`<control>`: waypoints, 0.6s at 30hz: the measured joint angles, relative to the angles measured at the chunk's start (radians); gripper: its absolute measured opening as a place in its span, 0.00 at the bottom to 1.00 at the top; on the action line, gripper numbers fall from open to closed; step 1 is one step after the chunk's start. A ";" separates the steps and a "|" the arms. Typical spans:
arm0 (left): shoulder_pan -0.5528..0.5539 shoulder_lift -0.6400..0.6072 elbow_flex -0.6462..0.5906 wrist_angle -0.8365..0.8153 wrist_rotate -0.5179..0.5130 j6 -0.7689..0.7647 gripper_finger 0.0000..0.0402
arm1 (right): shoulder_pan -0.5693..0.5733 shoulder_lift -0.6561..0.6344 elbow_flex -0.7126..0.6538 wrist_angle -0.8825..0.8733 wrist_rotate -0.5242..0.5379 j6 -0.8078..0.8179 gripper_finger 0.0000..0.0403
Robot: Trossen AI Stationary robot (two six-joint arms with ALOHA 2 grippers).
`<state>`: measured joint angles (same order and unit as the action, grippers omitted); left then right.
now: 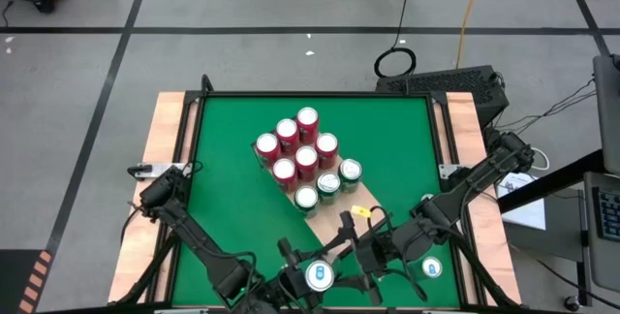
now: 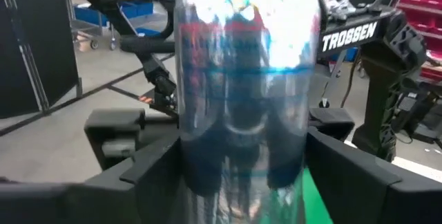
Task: Place canned beverage on shelf
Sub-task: Put the blue soda can on the shelf
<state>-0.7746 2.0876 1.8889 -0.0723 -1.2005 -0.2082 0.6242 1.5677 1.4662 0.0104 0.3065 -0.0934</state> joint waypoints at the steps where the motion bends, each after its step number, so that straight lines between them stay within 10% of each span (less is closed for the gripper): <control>1: -0.001 0.000 0.000 -0.002 0.011 -0.007 0.57 | 0.000 0.000 0.000 -0.004 0.000 0.000 0.72; 18: 0.029 -0.002 0.003 -0.196 0.145 -0.263 0.57 | -0.001 -0.008 -0.002 -0.016 0.007 0.019 0.87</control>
<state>-0.7454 2.0861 1.8915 -0.2682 -1.0556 -0.4708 0.6235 1.5593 1.4645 -0.0059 0.3134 -0.0745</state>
